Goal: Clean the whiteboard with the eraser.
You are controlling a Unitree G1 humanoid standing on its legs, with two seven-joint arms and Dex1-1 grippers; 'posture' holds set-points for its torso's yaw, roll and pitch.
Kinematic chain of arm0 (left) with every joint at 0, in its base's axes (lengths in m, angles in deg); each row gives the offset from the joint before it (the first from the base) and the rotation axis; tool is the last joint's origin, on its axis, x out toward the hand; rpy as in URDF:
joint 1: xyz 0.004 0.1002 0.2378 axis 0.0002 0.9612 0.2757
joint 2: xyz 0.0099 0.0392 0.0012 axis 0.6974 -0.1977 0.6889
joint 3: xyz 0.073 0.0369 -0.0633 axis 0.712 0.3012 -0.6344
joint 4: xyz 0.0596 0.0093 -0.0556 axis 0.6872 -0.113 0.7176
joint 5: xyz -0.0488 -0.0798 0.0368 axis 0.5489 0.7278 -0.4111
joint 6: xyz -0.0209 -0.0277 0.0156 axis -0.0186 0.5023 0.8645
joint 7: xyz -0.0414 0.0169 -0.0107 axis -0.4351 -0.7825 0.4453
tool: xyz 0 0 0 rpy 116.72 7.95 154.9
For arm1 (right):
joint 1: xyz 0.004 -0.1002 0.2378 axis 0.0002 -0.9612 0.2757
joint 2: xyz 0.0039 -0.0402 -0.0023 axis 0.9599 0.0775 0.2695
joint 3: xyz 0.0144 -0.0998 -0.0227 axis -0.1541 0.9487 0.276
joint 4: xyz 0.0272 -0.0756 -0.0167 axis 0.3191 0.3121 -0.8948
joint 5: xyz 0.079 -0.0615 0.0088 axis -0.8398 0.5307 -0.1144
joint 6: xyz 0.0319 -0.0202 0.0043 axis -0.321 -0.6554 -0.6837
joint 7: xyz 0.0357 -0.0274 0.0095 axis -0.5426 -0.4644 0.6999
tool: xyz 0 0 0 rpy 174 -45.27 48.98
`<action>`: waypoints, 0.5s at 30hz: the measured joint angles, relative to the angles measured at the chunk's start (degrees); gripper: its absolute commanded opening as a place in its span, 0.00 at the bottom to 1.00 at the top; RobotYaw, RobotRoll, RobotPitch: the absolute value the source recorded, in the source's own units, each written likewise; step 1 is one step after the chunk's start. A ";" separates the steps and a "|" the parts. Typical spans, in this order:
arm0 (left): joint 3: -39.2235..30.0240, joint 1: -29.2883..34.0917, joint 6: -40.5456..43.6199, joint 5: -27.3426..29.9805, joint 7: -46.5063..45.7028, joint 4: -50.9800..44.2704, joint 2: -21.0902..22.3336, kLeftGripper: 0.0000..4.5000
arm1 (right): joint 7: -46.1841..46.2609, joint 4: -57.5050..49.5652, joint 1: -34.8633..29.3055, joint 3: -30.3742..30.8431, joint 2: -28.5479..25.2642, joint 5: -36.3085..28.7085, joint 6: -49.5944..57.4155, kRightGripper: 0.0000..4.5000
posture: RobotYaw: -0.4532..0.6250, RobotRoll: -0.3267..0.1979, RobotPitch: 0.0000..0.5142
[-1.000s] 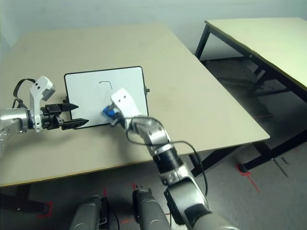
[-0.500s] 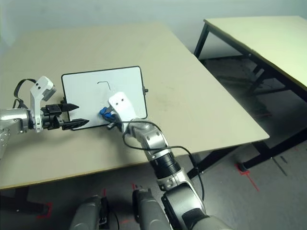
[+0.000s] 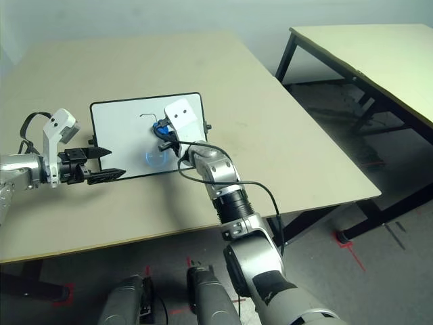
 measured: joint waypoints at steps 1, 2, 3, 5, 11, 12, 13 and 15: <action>0.00 0.04 0.01 0.08 -0.01 -0.05 0.00 1.00 | -0.46 -1.72 -1.61 1.19 -0.04 0.01 1.35 0.09 | 0.42 0.62 0.26; -0.01 0.07 0.03 0.12 -0.02 -0.11 0.00 1.00 | -0.91 -3.15 -3.06 2.26 -0.01 -0.01 2.45 0.09 | 0.42 0.62 0.26; -0.01 0.08 0.03 0.21 -0.03 -0.18 -0.01 1.00 | -1.22 -4.55 -4.34 3.25 -0.01 0.00 3.44 0.09 | 0.42 0.62 0.26; 0.00 0.08 0.04 0.31 -0.09 -0.18 -0.01 1.00 | -1.29 -5.28 -4.79 3.89 -0.06 0.01 4.10 0.09 | 0.41 0.62 0.26; 0.03 0.08 0.03 0.82 -0.12 -0.18 0.00 1.00 | 1.29 1.24 2.47 -0.45 0.18 -0.02 0.71 0.09 | 0.41 0.62 0.26; 0.06 0.09 0.03 0.83 -0.12 -0.18 -0.01 1.00 | 2.44 3.06 4.11 -2.14 -0.01 -0.01 -0.63 0.09 | 0.41 0.62 0.26; 0.07 0.10 0.03 0.84 -0.13 -0.18 0.00 1.00 | 3.40 4.83 5.45 -3.71 -0.15 0.01 -1.97 0.09 | 0.41 0.62 0.26; 0.07 0.12 0.03 0.84 -0.13 -0.18 0.00 1.00 | 4.03 6.48 6.46 -5.09 -0.08 -0.01 -3.28 0.09 | 0.41 0.62 0.26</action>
